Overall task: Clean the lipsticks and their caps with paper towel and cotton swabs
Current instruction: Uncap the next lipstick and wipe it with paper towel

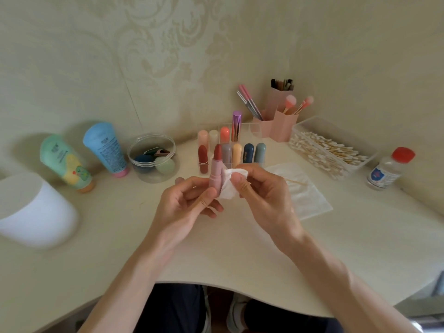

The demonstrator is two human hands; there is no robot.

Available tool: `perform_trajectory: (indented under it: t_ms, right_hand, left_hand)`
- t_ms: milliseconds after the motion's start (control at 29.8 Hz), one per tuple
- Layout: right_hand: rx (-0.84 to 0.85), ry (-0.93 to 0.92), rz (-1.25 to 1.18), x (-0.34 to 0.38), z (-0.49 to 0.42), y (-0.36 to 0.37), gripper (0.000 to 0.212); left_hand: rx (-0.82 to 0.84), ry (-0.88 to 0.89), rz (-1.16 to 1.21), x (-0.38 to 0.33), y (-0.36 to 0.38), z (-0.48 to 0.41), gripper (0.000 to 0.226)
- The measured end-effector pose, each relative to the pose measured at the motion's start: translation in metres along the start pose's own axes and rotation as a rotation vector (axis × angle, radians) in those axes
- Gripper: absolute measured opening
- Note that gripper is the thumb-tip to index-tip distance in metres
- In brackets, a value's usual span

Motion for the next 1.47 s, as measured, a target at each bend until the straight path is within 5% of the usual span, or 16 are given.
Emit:
perform_trajectory:
  t_ms: [603,1073,1274,1475]
  right_hand:
    - [0.109,0.068,0.048,0.004,0.002,0.008,0.024]
    - [0.099,0.098,0.084,-0.008,0.001,0.009,0.021]
    - [0.084,0.059,0.051,-0.004,-0.001,0.006,0.043]
    - [0.093,0.055,0.045,-0.002,0.002,0.012,0.021]
  left_hand:
    - [0.062,0.111,-0.206,0.002,0.005,0.003,0.008]
    - [-0.137,0.214,-0.472,0.001,-0.001,0.004,0.026]
    - [-0.001,0.085,-0.199,-0.002,-0.001,0.002,0.021]
    - [-0.146,0.104,-0.232,-0.004,-0.005,0.006,0.019]
Point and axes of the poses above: each hand's wrist, its own z-axis away from the middle knuckle, its own y-axis out of the palm, x = y × z, the point moved 5 cm from there along -z, towards the middle knuckle, and after that the axes turned 13 degrees about -z, right-handed, at the moved point
